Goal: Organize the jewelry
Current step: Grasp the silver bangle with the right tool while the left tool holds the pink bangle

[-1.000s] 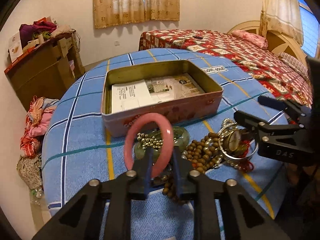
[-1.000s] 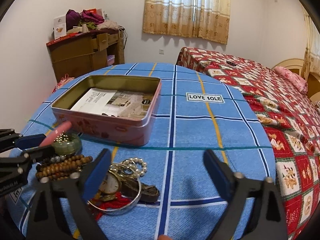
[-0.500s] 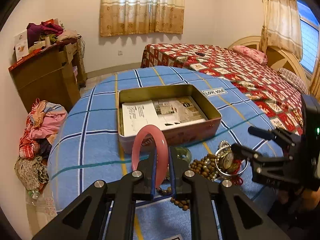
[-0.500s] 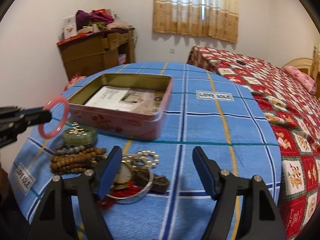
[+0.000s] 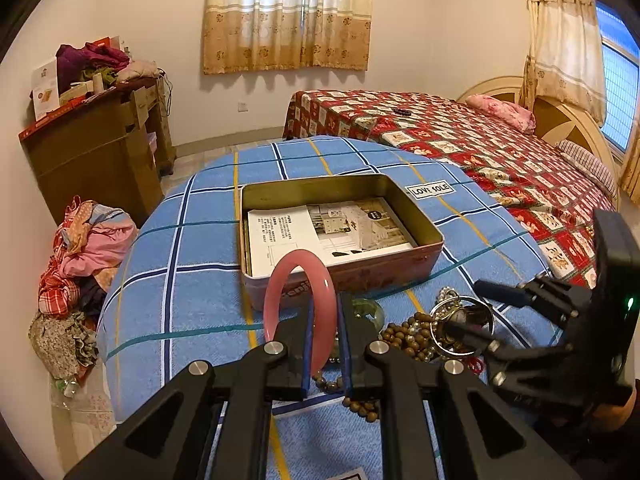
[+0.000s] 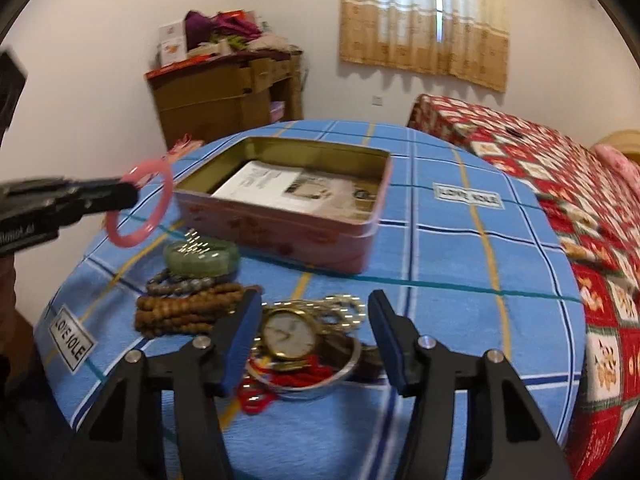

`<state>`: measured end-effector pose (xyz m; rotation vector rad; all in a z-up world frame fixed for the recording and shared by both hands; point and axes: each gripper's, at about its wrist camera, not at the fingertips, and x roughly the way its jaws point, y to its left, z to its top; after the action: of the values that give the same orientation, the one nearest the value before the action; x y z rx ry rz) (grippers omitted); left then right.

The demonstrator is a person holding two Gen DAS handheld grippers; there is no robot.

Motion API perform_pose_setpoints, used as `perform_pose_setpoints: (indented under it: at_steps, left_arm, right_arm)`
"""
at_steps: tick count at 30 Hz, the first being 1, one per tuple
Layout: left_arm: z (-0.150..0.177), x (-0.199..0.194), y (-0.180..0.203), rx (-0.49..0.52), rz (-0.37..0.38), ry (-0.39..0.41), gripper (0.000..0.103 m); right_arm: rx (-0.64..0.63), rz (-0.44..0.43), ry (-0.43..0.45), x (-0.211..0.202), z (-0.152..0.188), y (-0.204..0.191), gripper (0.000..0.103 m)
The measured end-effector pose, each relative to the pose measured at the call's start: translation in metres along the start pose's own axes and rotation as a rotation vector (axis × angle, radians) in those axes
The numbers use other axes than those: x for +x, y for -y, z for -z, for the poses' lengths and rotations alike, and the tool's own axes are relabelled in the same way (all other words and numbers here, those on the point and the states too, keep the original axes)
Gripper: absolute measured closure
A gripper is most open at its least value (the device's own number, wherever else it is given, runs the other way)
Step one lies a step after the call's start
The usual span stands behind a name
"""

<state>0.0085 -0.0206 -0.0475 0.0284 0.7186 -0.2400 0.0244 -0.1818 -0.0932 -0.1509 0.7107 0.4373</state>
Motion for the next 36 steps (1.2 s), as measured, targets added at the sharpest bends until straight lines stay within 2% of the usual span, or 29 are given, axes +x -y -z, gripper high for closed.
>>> perform_pose_setpoints:
  at_steps: [4,8,10,11,12,17,18,19,20,23,26,30,34,36]
  left_arm:
    - [0.0,0.0,-0.002,-0.003,-0.001,0.0,0.093]
    - [0.001,0.0,-0.003,-0.001,0.0,-0.001,0.093]
    - [0.001,0.002,-0.004,-0.001,0.0,-0.002,0.093]
    - [0.001,0.002,-0.004,-0.001,0.0,-0.003,0.093]
    - [0.001,0.002,-0.004,-0.002,0.0,-0.002,0.093]
    - [0.002,0.002,-0.004,-0.001,-0.001,-0.001,0.093]
    - [0.002,0.003,-0.004,0.0,-0.002,-0.001,0.093]
    - [0.002,0.003,-0.005,0.0,-0.003,-0.001,0.093]
    - [0.002,0.003,-0.005,0.0,-0.003,-0.002,0.093]
    - [0.003,0.003,-0.006,0.002,-0.012,-0.004,0.093]
    - [0.003,0.004,-0.008,0.005,-0.02,-0.003,0.093]
    - [0.005,0.006,-0.007,0.009,-0.017,-0.013,0.093]
    - [0.006,0.007,-0.003,0.012,-0.012,-0.018,0.093]
    - [0.006,0.007,-0.002,0.014,-0.014,-0.018,0.093]
  right_arm:
    - [-0.036,-0.003,-0.043,0.011,0.006,-0.008,0.047]
    - [-0.013,-0.032,-0.038,0.01,0.008,-0.003,0.056]
    - [-0.023,-0.035,-0.022,0.007,0.007,-0.004,0.067]
    - [-0.027,-0.035,-0.015,0.006,0.007,-0.005,0.077]
    - [-0.028,-0.045,-0.014,0.006,0.007,-0.004,0.092]
    - [-0.063,-0.074,-0.022,0.004,0.005,-0.005,0.089]
    - [-0.053,-0.074,-0.014,0.002,0.004,-0.002,0.074]
    - [-0.037,-0.064,-0.005,-0.001,0.002,0.003,0.063]
    - [-0.02,-0.047,0.008,-0.004,0.001,0.008,0.046]
    - [0.008,0.018,-0.025,0.0,-0.002,0.02,0.049]
    - [0.02,0.016,-0.078,0.007,0.002,0.025,0.065]
    - [0.008,0.044,-0.094,0.011,0.005,0.023,0.07]
    - [0.007,0.031,-0.094,0.014,0.005,0.027,0.071]
    - [-0.046,0.047,-0.1,0.017,0.003,0.023,0.073]
